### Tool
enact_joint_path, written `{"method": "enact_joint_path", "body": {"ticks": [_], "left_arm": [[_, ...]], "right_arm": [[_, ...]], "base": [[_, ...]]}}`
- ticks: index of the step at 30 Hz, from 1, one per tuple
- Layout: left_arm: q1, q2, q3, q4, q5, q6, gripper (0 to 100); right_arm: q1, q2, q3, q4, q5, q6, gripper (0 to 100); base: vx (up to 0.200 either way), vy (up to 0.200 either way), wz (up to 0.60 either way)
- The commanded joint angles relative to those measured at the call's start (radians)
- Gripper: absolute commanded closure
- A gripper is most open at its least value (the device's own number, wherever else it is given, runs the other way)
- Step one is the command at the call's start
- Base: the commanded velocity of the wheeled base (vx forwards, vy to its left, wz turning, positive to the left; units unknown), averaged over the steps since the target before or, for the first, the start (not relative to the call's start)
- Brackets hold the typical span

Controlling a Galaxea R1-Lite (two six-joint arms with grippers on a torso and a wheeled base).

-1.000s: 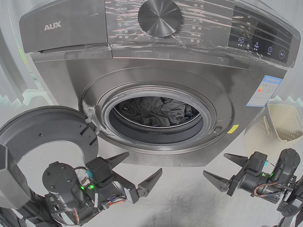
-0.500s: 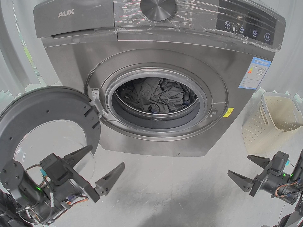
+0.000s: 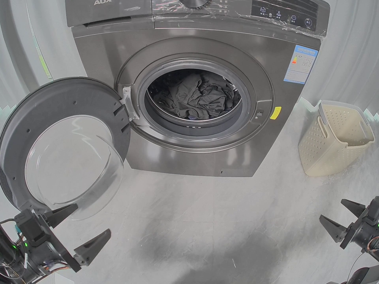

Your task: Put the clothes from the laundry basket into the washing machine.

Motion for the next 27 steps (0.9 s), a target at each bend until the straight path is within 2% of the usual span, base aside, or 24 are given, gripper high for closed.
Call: {"method": "enact_joint_path", "body": {"ticks": [1,2,4,5,6,9,13,15,18,19,20,23,25,26,27], "left_arm": [[0.096,-0.325,0.018,0.206,-0.051,-0.02,0],[0.125,-0.377,0.018,0.269,-0.085,-0.019,0],[0.157,-0.418,0.018,0.32,-0.123,-0.017,0],[0.2,-0.458,0.018,0.361,-0.154,-0.012,0],[0.2,-0.458,0.018,0.361,-0.154,-0.012,0],[0.3,-0.529,0.018,0.415,-0.169,-0.011,0],[0.4,-0.619,0.018,0.485,-0.175,-0.008,0],[0.444,-0.67,0.018,0.524,-0.2,0.001,0],[0.527,-0.765,0.018,0.597,-0.262,0.004,0],[0.527,-0.765,0.018,0.597,-0.262,0.004,0],[0.579,-0.836,0.018,0.648,-0.318,0.006,0],[0.654,-0.942,0.018,0.718,-0.417,0.007,0],[0.699,-1.011,0.018,0.777,-0.489,0.011,0],[0.7,-1.012,0.018,0.786,-0.497,0.011,0],[0.699,-1.012,0.018,0.812,-0.514,0.011,0]], "right_arm": [[-0.145,-0.313,0.016,0.184,0.004,-0.015,0],[-0.185,-0.359,0.016,0.215,0.008,-0.029,0],[-0.214,-0.394,0.016,0.252,0.011,-0.031,0],[-0.233,-0.44,0.016,0.291,0.013,-0.032,0],[-0.233,-0.44,0.016,0.291,0.013,-0.032,0],[-0.247,-0.566,0.016,0.411,0.019,-0.035,0],[-0.264,-0.742,0.016,0.564,0.02,-0.037,0],[-0.27,-0.796,0.013,0.63,0.022,-0.034,0],[-0.271,-0.798,0.014,0.612,0.019,-0.024,0],[-0.271,-0.798,0.014,0.612,0.019,-0.024,0],[-0.274,-0.798,0.014,0.611,0.011,-0.027,0],[-0.277,-0.796,0.014,0.611,0.008,-0.029,0],[-0.277,-0.796,0.014,0.609,-0.018,-0.029,0],[-0.277,-0.796,0.014,0.611,-0.024,-0.029,0],[-0.279,-0.796,0.014,0.609,-0.053,-0.032,0]], "base": [[0.0,0.0,0.0],[0.0,0.0,0.0],[0.0,0.0,0.0],[0.0,0.0,0.0],[0.0,0.0,0.0],[-0.2,0.0,0.0],[0.0,0.0,0.0],[0.0,0.0,0.0],[0.0,0.0,0.0],[0.0,0.0,0.0],[0.0,0.0,0.0],[0.0,0.0,0.0],[0.0,0.0,0.0],[0.0,0.0,0.0],[0.0,0.0,0.0]]}}
